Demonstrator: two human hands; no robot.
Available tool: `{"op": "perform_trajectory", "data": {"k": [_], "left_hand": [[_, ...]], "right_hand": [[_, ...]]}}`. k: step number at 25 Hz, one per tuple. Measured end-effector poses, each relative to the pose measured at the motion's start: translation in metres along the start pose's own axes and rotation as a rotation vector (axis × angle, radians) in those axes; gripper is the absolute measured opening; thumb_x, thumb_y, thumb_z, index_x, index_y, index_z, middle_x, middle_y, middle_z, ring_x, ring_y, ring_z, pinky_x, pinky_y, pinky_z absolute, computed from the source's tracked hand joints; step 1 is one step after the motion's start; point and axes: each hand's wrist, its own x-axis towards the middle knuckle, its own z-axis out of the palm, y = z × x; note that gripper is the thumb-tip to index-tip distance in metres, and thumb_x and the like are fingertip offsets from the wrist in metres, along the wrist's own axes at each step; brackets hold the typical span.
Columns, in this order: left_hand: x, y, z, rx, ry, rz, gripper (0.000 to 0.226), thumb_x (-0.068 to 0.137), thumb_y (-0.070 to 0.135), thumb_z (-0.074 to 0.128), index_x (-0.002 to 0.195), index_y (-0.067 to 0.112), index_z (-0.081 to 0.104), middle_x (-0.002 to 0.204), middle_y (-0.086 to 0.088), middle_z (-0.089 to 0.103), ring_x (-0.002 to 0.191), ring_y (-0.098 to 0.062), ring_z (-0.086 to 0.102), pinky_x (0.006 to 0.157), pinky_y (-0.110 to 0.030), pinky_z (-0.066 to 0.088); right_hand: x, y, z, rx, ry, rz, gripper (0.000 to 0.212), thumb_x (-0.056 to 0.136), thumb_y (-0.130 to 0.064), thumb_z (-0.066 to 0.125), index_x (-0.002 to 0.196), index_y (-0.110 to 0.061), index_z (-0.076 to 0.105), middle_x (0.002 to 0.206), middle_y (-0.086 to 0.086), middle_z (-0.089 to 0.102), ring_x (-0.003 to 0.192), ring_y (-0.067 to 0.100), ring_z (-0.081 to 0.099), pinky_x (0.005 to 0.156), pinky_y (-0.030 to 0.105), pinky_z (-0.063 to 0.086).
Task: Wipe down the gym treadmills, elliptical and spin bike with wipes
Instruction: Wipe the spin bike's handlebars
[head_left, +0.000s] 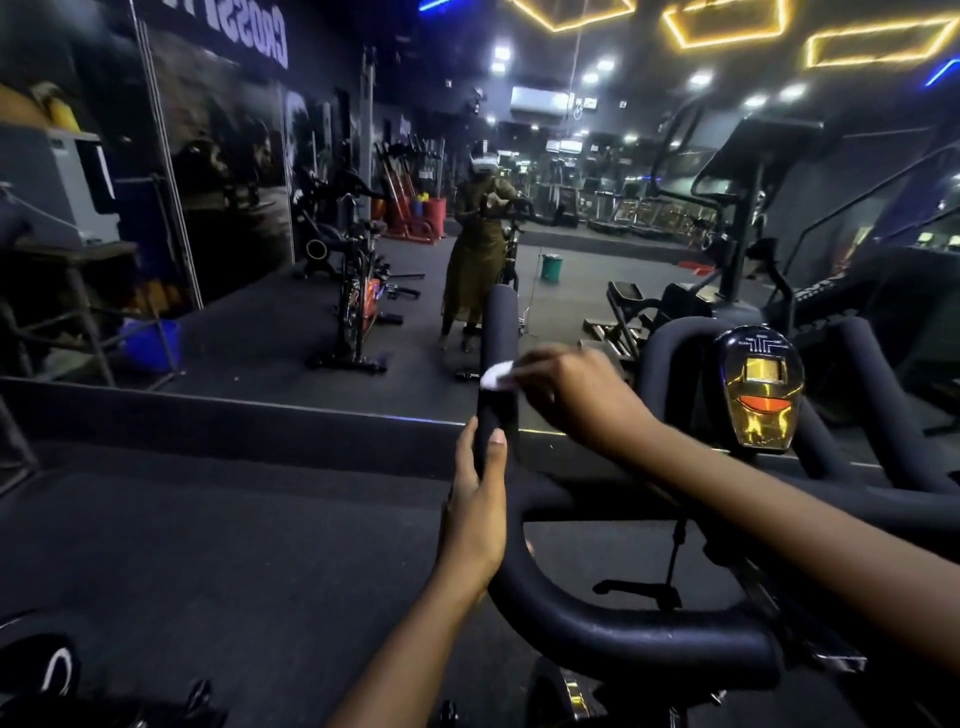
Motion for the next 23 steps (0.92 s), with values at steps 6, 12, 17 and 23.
{"op": "perform_trajectory", "data": {"k": [6,12,17,23], "left_hand": [[0.004,-0.011,0.003,0.016,-0.023,-0.023,0.052,0.064,0.088,0.037,0.113,0.072,0.034,0.142,0.014,0.046,0.120,-0.032,0.056,0.097,-0.064,0.041],[0.001,0.000,0.001,0.018,-0.002,0.044,0.083,0.075,0.083,0.027,0.143,0.037,0.034,0.146,0.009,0.042,0.133,-0.013,0.042,0.111,-0.044,0.034],[-0.004,0.003,-0.001,-0.004,-0.032,0.113,0.058,0.085,0.074,0.029,0.134,0.044,0.040,0.134,0.024,0.047,0.127,0.000,0.042,0.108,-0.025,0.030],[0.003,-0.009,0.001,-0.031,-0.016,-0.053,0.060,0.055,0.100,0.031,0.111,0.077,0.034,0.140,0.015,0.049,0.123,-0.037,0.052,0.101,-0.065,0.036]], "right_hand": [[0.072,0.025,0.008,-0.234,-0.074,0.158,0.028,0.091,-0.012,0.052,0.112,-0.018,0.069,0.112,0.009,0.062,0.103,0.029,0.057,0.076,0.033,0.044],[0.033,-0.010,0.015,-0.334,-0.190,0.043,0.030,0.090,-0.009,0.044,0.113,-0.009,0.064,0.112,0.013,0.055,0.104,0.032,0.050,0.071,0.041,0.049],[-0.014,-0.018,0.012,-0.006,-0.236,-0.140,0.023,0.075,-0.012,0.058,0.093,-0.016,0.073,0.092,0.007,0.066,0.083,0.024,0.062,0.067,0.030,0.050],[0.046,0.034,0.012,0.155,0.204,0.526,0.033,0.081,0.002,0.057,0.107,-0.014,0.071,0.100,0.009,0.070,0.083,0.020,0.063,0.065,0.016,0.035]]}}
